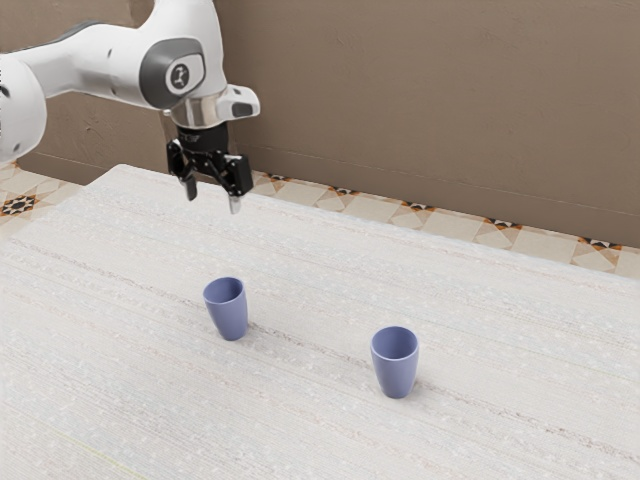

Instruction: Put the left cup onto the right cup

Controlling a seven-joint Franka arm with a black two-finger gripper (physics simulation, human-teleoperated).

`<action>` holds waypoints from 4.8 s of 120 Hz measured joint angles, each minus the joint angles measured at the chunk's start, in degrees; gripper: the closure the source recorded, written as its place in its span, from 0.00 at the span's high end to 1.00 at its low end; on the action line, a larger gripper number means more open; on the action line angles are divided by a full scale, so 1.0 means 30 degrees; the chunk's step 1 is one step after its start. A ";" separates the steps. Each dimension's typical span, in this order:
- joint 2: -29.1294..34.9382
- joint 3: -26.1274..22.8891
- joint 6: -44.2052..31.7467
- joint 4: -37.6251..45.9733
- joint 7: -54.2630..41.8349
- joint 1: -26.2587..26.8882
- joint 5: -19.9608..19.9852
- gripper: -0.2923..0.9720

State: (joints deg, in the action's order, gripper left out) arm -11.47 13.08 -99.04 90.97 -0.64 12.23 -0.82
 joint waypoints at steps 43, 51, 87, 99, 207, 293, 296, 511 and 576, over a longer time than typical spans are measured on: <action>-0.0185 -0.0016 -0.1557 0.1595 0.0495 -0.0001 0.0848 0.77; -0.0338 -0.0012 -0.1760 0.1744 0.0604 -0.0004 0.1026 0.77; -0.1374 -0.0050 -0.2672 0.2074 0.0966 0.0000 0.1321 0.77; -0.1474 -0.0086 -0.3019 0.2312 0.1052 0.0000 0.1340 0.77; -0.2224 -0.0376 -0.5046 0.3930 0.1415 -0.0002 0.1634 0.77; -0.3712 -0.0405 -0.6074 0.3931 0.1497 -0.0211 0.2070 0.77; -0.3759 -0.0405 -0.6104 0.3931 0.1498 -0.0233 0.2084 0.77; -0.4251 -0.0493 -0.6598 0.3930 0.1541 -0.0648 0.2228 0.37; -0.4251 -0.0493 -0.6596 0.3919 0.1508 -0.0648 0.2152 0.20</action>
State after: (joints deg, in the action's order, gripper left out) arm -24.22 11.60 -118.83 102.73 3.88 10.29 5.64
